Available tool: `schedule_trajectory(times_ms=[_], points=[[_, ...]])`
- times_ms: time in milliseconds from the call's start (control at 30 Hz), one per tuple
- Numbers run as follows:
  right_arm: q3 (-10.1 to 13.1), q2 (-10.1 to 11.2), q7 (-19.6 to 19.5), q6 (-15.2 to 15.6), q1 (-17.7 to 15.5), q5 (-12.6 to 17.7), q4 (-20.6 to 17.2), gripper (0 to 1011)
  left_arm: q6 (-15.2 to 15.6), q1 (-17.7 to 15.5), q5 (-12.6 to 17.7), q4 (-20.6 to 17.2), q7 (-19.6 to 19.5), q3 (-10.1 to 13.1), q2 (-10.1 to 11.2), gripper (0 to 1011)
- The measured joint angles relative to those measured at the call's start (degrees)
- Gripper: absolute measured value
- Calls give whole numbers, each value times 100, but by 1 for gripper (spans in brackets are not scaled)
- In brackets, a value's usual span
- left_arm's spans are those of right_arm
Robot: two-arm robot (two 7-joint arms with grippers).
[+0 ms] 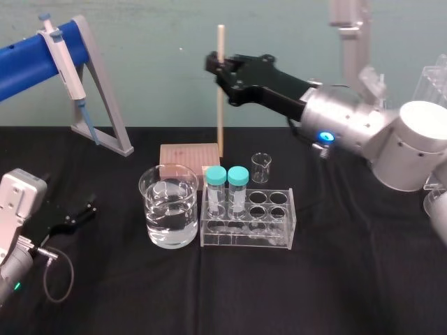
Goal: Hold the thermometer with one hand and immerse one end into the beaker, then reinsert it into the test tube rack.
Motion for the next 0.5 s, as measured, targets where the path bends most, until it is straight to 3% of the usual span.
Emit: schedule_trajectory(times_ms=[200,500], points=[[-332,-373,71,-121,221,-222,330,53,0,0,0,0,0,0,0,1004],[-601,-891,181,-476,340,-505,1048,53,0,0,0,0,0,0,0,1004]])
